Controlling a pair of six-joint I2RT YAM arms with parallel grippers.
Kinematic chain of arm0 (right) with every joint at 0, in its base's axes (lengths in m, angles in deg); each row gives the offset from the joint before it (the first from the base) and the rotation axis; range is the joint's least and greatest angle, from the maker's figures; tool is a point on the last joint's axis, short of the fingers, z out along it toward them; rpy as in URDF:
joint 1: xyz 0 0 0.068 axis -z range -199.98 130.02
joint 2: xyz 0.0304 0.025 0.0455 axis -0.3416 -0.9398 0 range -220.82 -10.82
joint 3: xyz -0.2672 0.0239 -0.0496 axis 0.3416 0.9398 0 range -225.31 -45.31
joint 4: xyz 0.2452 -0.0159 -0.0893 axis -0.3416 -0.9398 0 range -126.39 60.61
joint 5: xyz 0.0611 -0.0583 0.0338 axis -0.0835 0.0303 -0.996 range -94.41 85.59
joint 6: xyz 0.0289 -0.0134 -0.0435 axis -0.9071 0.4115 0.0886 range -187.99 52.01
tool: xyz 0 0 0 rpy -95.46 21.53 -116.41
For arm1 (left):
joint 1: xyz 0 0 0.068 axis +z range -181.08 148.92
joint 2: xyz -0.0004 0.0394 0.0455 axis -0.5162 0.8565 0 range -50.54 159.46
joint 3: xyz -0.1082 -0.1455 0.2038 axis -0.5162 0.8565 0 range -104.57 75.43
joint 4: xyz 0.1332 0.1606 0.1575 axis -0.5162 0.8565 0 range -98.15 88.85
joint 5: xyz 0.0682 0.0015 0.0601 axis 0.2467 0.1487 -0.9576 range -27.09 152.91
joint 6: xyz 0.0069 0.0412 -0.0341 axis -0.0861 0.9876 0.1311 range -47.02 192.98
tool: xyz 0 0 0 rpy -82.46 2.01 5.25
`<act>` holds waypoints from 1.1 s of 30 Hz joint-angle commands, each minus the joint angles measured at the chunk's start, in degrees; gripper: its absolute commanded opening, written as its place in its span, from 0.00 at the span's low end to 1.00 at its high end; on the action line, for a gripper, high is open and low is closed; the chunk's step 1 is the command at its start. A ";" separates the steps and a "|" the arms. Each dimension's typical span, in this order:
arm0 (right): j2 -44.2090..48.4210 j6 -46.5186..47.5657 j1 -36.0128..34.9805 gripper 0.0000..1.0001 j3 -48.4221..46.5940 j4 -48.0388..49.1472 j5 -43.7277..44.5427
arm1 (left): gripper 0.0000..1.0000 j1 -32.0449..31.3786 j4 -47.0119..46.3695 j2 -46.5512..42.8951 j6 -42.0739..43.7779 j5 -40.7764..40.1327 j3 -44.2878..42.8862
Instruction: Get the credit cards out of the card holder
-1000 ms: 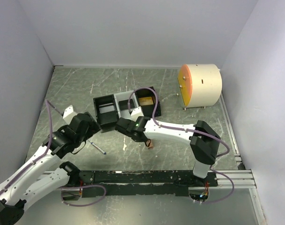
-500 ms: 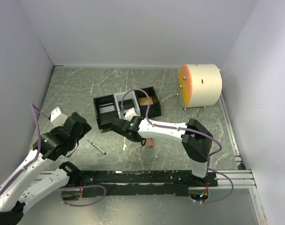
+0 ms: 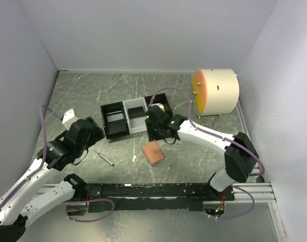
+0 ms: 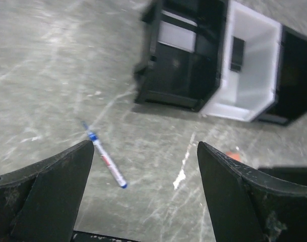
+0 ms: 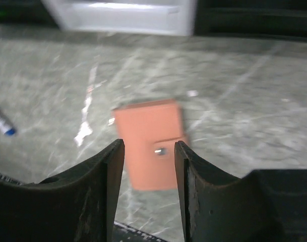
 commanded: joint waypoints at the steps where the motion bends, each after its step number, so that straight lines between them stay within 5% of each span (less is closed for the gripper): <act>1: 3.17 -1.79 6.00 0.45 5.61 1.14 -2.40 | 0.95 -0.29 -15.56 3.48 10.38 14.97 2.34; 17: 6.90 0.74 3.24 0.38 12.71 6.26 -7.05 | 0.77 -1.16 -36.58 24.42 8.74 42.95 7.14; 33: -3.27 0.43 -4.26 0.33 3.67 -0.11 5.53 | 0.72 -3.55 -32.78 25.80 7.38 40.33 8.51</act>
